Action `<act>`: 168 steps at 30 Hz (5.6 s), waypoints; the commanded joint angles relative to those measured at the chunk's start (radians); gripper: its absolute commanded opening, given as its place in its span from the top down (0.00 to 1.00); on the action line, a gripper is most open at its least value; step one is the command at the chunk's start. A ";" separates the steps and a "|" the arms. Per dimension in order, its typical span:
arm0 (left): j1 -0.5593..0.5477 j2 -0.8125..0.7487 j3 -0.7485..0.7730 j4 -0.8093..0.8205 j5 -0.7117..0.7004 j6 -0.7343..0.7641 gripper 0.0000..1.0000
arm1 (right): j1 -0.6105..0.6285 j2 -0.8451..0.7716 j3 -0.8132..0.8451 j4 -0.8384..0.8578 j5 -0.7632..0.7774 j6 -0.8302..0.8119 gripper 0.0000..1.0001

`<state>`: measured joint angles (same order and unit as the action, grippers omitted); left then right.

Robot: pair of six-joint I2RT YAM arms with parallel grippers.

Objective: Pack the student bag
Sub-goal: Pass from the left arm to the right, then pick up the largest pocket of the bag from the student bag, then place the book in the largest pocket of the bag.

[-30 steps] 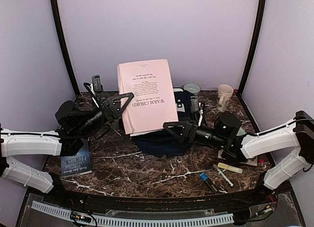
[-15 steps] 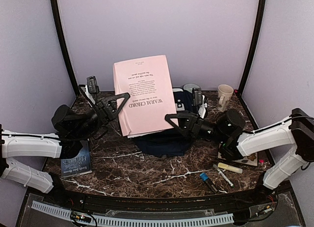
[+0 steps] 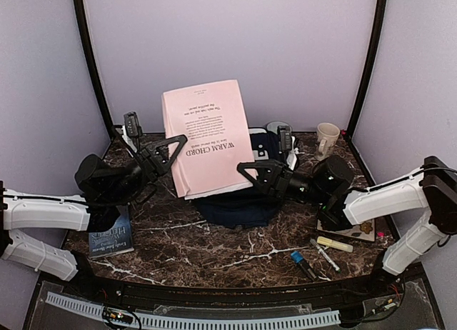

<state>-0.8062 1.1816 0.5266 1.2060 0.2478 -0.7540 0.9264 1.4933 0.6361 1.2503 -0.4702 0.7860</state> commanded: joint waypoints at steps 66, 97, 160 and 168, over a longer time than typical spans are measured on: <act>-0.132 0.817 0.929 -1.355 -0.122 0.992 0.61 | 0.003 -0.885 -0.244 -1.068 1.113 -0.347 1.00; 0.008 0.711 1.098 -1.369 -0.269 0.808 1.00 | 0.002 -1.013 -0.289 -1.211 0.676 -0.150 1.00; -0.097 0.409 0.961 -1.317 -0.085 0.742 1.00 | -0.182 0.299 0.075 -0.175 0.152 0.388 1.00; -0.097 0.390 0.979 -1.324 0.026 0.706 1.00 | -0.181 0.352 0.187 -0.242 0.169 0.289 1.00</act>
<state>-0.8928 1.6657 1.4540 -0.1730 0.1593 -0.0189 0.7498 1.8389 0.7391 0.9142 -0.3248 1.1713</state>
